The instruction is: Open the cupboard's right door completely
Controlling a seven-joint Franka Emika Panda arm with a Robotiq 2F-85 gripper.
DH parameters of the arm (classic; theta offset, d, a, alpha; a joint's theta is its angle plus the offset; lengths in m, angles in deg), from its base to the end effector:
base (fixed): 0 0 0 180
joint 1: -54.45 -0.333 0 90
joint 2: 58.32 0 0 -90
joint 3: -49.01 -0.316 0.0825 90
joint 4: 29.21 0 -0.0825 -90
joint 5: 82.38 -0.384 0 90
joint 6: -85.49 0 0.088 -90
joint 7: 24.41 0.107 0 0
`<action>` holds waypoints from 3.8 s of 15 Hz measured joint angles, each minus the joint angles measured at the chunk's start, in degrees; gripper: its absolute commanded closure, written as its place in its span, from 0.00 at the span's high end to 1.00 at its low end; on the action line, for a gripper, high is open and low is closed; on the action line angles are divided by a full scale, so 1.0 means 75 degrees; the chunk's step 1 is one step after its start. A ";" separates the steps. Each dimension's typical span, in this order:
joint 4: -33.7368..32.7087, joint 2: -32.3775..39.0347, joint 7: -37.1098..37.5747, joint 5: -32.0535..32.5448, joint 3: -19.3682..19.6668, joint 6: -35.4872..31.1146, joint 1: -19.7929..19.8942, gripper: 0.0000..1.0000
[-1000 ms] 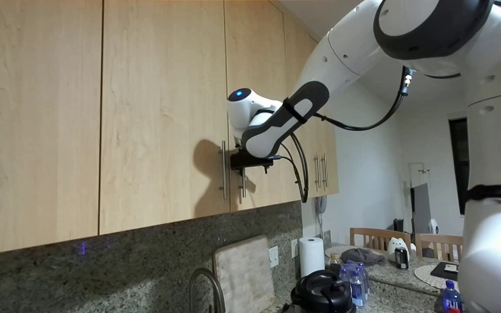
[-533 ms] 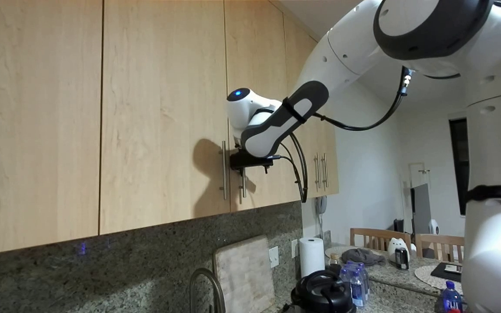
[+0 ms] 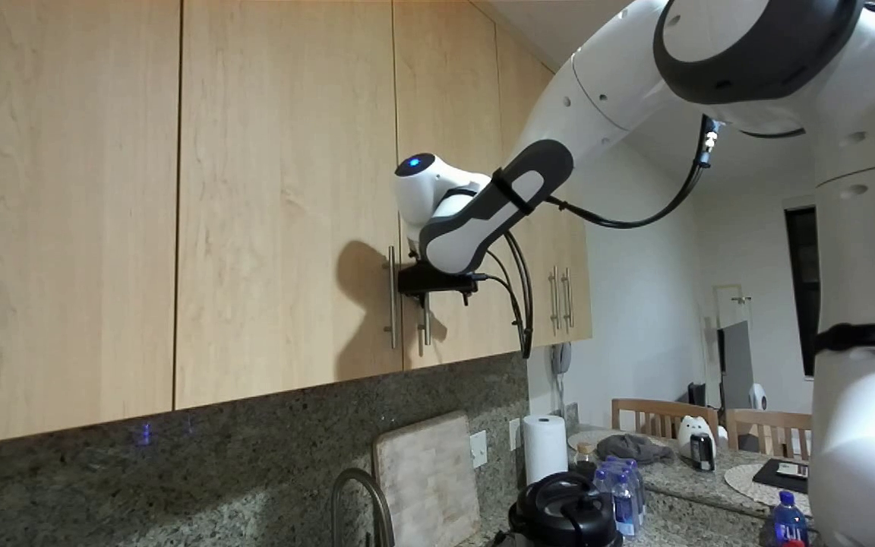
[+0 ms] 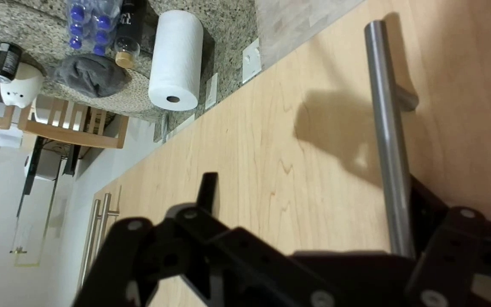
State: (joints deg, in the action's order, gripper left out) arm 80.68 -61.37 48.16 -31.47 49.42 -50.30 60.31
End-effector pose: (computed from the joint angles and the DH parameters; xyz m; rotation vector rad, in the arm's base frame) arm 0.5825 -0.0731 0.5737 2.3046 -1.0791 1.0989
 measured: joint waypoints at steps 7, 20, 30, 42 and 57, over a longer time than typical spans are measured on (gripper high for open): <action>0.0161 -0.0143 0.0191 -0.0047 0.0044 0.0019 -0.0033 1.00; 0.1919 -0.1654 0.0190 -0.0500 0.0406 -0.0812 0.0116 1.00; 0.2970 -0.2509 -0.1091 -0.0590 0.0812 -0.1909 0.0390 1.00; 0.4018 -0.3579 -0.4630 -0.1676 0.2176 -0.2886 0.0040 1.00; 0.4438 -0.4606 -1.0496 -0.4937 0.3937 -0.2766 -0.0436 1.00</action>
State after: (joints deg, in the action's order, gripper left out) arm 113.97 -95.91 -30.56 -68.50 78.96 -71.04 57.03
